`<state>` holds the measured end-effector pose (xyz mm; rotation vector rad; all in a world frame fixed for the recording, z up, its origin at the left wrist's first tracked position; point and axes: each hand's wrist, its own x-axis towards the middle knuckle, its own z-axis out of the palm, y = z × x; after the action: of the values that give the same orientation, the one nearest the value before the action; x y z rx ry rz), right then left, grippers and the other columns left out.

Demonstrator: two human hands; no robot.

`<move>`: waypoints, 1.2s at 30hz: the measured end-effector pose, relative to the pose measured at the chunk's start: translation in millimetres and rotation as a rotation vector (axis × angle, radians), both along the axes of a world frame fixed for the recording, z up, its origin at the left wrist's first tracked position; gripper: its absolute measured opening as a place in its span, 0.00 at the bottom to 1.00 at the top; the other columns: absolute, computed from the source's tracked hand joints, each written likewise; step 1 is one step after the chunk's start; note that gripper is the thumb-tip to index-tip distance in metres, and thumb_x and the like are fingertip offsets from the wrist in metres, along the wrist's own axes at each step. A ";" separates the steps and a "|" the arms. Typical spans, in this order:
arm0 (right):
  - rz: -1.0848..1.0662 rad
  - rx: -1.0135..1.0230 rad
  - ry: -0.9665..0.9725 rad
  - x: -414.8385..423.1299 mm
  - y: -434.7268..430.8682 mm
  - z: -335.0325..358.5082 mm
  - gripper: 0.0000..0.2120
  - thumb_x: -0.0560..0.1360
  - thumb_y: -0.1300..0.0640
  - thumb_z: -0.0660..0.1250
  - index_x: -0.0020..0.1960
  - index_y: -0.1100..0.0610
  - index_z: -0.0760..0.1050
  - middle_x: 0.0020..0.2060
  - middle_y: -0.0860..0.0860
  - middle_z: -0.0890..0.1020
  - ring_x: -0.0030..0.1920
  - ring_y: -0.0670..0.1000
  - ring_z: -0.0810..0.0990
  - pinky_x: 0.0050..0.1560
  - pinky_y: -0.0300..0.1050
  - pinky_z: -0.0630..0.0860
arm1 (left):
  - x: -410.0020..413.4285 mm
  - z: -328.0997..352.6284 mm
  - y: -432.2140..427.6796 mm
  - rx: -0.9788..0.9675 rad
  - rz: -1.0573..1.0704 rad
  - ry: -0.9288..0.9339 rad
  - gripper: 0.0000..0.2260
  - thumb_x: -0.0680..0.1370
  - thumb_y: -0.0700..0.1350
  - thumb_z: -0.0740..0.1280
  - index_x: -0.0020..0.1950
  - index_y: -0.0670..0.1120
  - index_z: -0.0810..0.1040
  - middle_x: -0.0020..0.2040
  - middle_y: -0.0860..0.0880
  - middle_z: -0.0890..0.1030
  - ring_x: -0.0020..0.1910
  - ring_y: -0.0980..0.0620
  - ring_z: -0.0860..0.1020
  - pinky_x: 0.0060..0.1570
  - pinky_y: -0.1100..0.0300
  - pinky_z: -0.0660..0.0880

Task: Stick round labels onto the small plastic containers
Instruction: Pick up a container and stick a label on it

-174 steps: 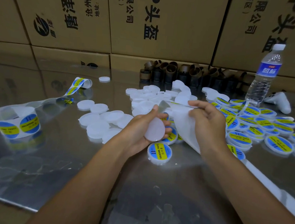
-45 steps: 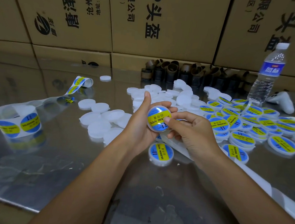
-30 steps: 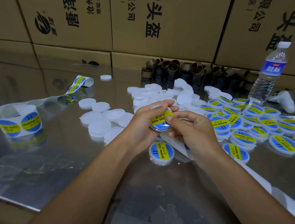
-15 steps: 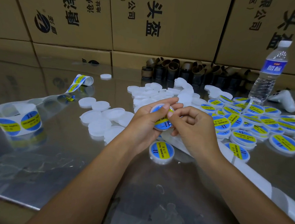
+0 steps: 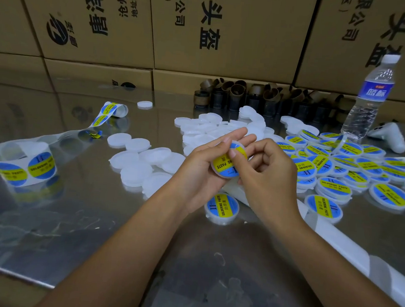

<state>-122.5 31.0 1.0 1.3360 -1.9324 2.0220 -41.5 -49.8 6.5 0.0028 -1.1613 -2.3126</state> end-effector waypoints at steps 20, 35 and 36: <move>-0.053 0.143 0.099 -4.9 -0.2 -4.1 0.11 0.72 0.47 0.67 0.41 0.48 0.66 0.28 0.47 0.75 0.29 0.49 0.75 0.35 0.52 0.75 | 2.4 1.4 -0.6 -0.045 0.044 -0.055 0.12 0.80 0.41 0.56 0.58 0.41 0.76 0.52 0.47 0.84 0.54 0.51 0.81 0.57 0.57 0.77; -0.001 0.046 -0.097 -9.5 -0.2 0.7 0.08 0.74 0.51 0.69 0.38 0.51 0.77 0.28 0.52 0.81 0.33 0.55 0.81 0.39 0.53 0.79 | -1.1 -7.7 -5.0 -0.184 0.172 -0.204 0.11 0.79 0.41 0.62 0.57 0.38 0.78 0.55 0.39 0.82 0.53 0.47 0.81 0.50 0.59 0.79; -0.025 0.026 -0.117 -9.3 -0.2 0.7 0.08 0.74 0.51 0.68 0.37 0.52 0.76 0.29 0.53 0.81 0.33 0.57 0.80 0.39 0.55 0.79 | -1.2 -9.3 -5.1 -0.222 0.192 -0.240 0.11 0.79 0.41 0.63 0.56 0.37 0.78 0.54 0.38 0.82 0.52 0.47 0.81 0.51 0.59 0.79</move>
<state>-131.9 30.7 1.7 1.2182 -2.0185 2.1153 -42.6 -55.0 -2.8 0.3041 -1.4640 -2.0460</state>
